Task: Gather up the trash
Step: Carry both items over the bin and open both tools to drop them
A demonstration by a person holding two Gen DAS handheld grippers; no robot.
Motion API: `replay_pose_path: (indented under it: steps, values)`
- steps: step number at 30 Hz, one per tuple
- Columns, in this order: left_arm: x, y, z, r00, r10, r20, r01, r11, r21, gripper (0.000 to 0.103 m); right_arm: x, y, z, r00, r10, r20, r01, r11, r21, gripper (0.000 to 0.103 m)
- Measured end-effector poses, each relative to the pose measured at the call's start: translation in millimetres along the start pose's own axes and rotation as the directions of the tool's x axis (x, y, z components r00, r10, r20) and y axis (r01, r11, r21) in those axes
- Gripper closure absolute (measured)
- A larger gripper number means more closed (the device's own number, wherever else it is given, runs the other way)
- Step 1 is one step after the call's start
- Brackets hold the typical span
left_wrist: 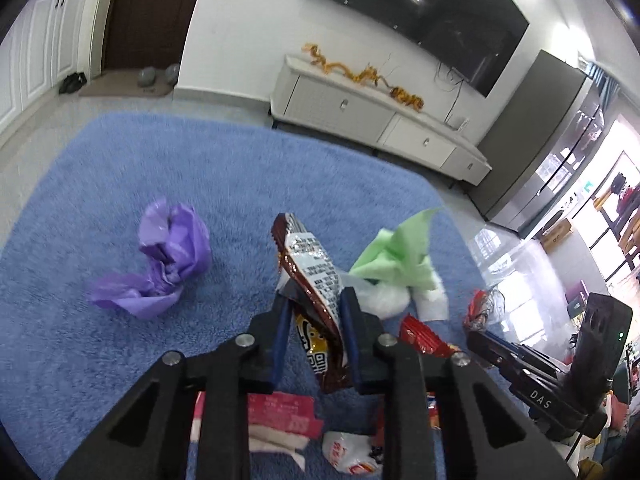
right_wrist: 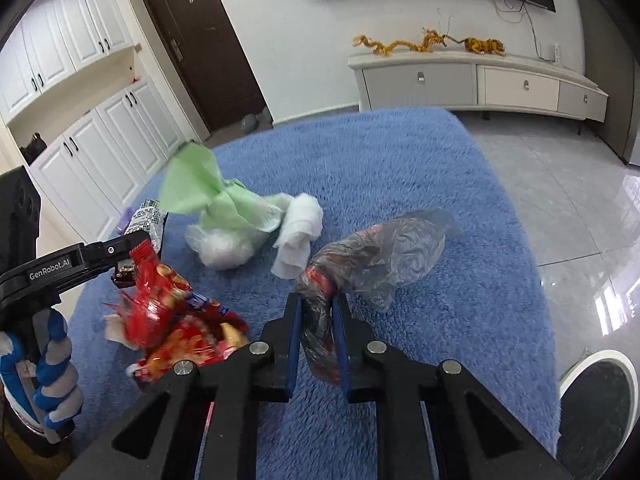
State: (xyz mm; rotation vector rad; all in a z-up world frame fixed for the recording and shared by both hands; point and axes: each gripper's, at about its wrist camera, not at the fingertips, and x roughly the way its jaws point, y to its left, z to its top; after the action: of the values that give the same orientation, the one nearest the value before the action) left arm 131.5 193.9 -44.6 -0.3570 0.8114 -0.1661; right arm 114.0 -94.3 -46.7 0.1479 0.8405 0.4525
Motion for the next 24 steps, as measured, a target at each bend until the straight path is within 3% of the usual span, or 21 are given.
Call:
replay_pose_path:
  steps: [14,19,24]
  values:
    - [-107.7,-50.2,-3.5,0.984,-0.007,0.177,-0.009,0.996,0.089,0.083,-103.2,15.1,-9.4,0.982,-0.008,0.19,0.005,1.0,0.016,0.088]
    - [-124.3,-87.7,-9.4,0.981,-0.051,0.185,0.025,0.989,0.143,0.083,-136.3,-0.6,-15.8,0.966,-0.07,0.249,0.06,0.997,0.05,0.088]
    - [-117.3,-144.9,-11.4,0.978,-0.134,0.157,0.099,0.973,0.21,0.083,-171.0,-31.1,-32.3,0.939,-0.184,0.291,0.159,0.982,0.106,0.088]
